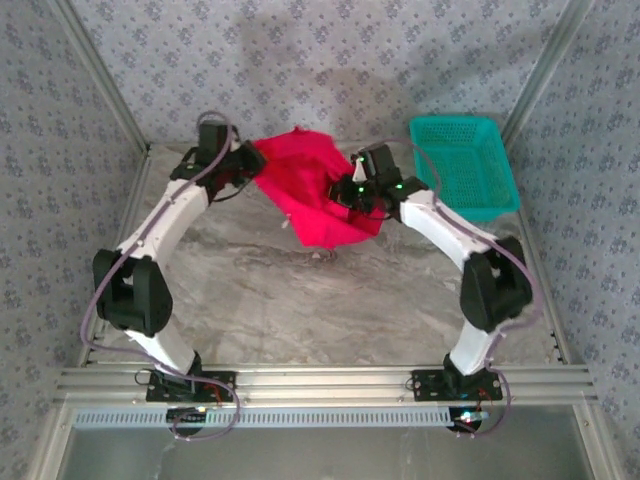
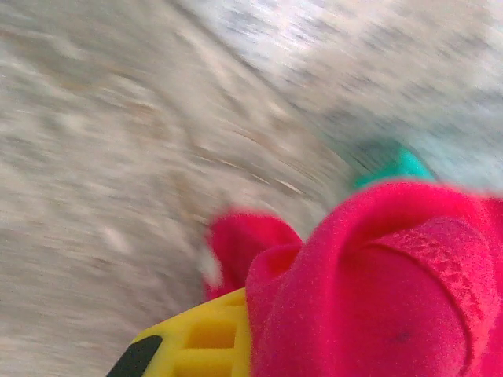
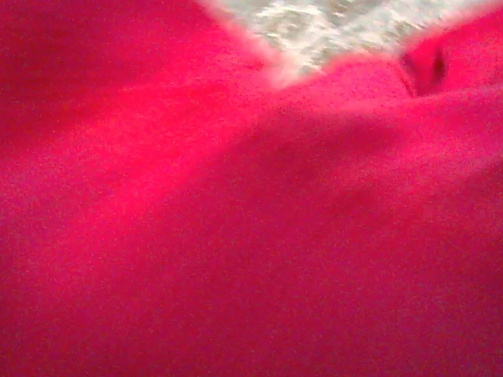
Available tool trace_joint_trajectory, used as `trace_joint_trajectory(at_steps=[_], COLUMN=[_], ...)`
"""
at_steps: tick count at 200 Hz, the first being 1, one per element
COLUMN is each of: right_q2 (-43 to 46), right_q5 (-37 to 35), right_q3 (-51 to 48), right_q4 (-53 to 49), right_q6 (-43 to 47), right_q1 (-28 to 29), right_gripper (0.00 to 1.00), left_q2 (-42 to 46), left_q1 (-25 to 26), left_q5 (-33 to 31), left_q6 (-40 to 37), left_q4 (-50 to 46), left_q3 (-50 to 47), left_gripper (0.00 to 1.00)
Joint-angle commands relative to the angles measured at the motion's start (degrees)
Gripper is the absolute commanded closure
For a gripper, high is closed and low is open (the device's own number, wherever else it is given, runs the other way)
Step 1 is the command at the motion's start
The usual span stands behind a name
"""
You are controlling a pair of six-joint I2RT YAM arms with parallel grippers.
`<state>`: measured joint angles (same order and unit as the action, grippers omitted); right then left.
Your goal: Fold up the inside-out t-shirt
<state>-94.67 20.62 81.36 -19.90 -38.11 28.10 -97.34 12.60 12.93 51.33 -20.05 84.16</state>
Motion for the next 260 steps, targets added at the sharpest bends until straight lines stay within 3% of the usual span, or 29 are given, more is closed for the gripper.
trace_joint_trajectory(at_steps=[1, 30, 64, 84, 102, 122, 145, 164, 188, 225, 260], right_q2=[7.54, 13.92, 20.94, 22.31, 18.24, 11.25, 3.40, 1.52, 2.78, 7.04, 10.94], right_q5=[6.26, 9.98, 3.18, -2.07, -4.63, -6.93, -13.93, -14.56, -9.18, 11.05, 21.68], right_q3=[1.45, 4.55, 4.49, 1.58, 3.66, 9.74, 23.49, 28.91, 28.42, 16.11, 0.17], right_q4=[-7.20, -8.47, -4.32, 1.86, 3.34, 4.23, -1.81, -0.07, 6.46, 17.61, 14.59], right_q6=[5.34, 4.02, 6.38, 6.39, 6.03, 6.88, 12.21, 13.38, 11.09, 2.51, 6.98], right_q1=[0.15, -0.32, -1.45, -1.56, -1.17, 0.20, 2.29, 2.47, 0.93, -4.14, -6.92], right_gripper=[1.00, 1.00, 1.00, 1.00, 1.00, 1.00, 1.00, 1.00, 1.00, 1.00, 1.00], left_q2=[-4.16, -7.64, -5.50, -1.86, 2.58, 6.93, 9.82, 10.04, 5.52, 1.82, 11.32], left_q1=[-4.45, -7.58, -5.54, -0.83, 4.78, 10.56, 16.42, 20.84, 24.58, 22.69, 18.00], left_q5=[3.65, 5.07, 6.01, 4.98, 2.76, 0.57, -0.32, -1.08, -0.89, 1.56, -4.30], left_q6=[-3.48, -3.94, -0.51, 3.09, 6.19, 8.59, 10.70, 12.24, 13.55, 15.02, 5.87], left_q4=[-2.14, -1.03, 6.27, 11.15, 13.75, 13.87, 14.37, 16.18, 18.93, 25.46, 14.18], left_q3=[-3.59, -8.56, -20.42, -27.91, -31.81, -32.02, -30.82, -31.05, -32.35, -37.62, -35.66], left_gripper=[1.00, 1.00, 1.00, 1.00, 1.00, 1.00, 1.00, 1.00, 1.00, 0.95, 0.62])
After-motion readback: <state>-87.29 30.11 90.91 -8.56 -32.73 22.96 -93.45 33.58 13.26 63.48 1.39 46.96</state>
